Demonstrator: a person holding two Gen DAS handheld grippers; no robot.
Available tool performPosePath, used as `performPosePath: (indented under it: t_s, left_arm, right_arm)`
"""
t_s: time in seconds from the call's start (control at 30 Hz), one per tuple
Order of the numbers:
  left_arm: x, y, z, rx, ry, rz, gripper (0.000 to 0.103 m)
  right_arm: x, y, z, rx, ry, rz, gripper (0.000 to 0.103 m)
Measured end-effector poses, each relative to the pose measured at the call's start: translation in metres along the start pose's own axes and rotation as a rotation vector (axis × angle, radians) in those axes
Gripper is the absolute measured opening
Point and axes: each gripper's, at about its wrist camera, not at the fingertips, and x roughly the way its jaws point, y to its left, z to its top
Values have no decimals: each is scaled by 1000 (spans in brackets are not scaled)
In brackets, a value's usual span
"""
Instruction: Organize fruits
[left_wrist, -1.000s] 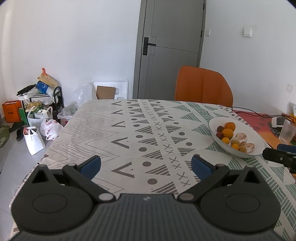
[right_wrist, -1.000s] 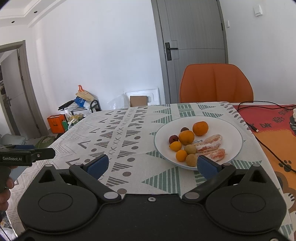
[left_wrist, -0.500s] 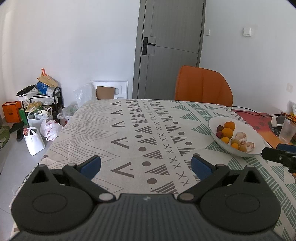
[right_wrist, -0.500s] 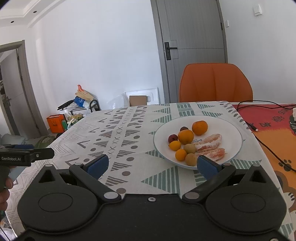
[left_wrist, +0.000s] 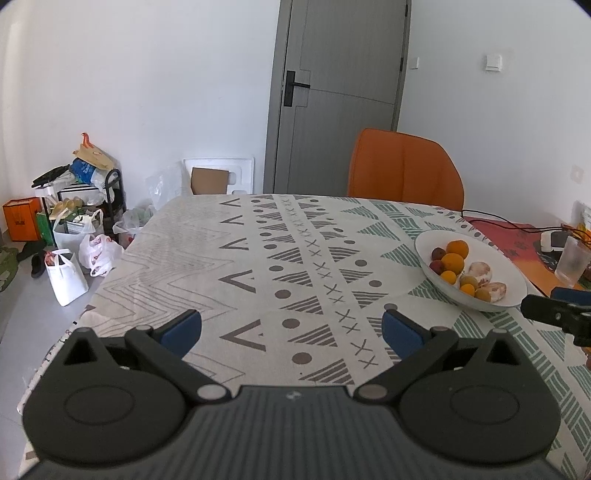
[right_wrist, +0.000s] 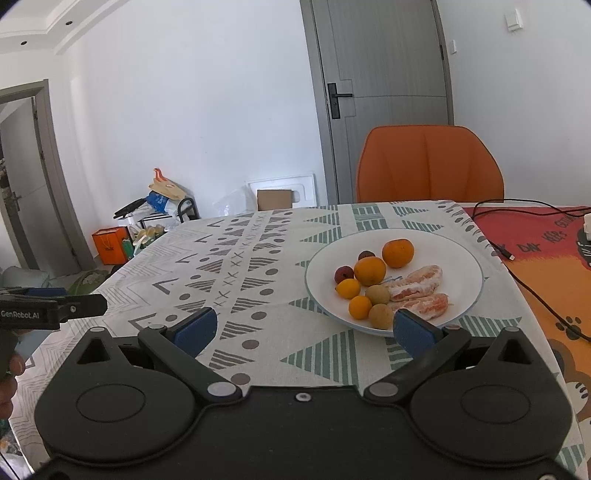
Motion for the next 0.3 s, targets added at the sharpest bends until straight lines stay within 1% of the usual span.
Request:
performPosePath:
  t_s: [0.2, 0.3]
  left_arm:
    - [0, -1, 0, 8, -3, -5, 103]
    - [-1, -5, -2, 29, -14, -9, 103]
  right_arm:
    - [1, -1, 0, 2, 5, 1, 103]
    - [1, -2, -1, 1, 7, 1, 103]
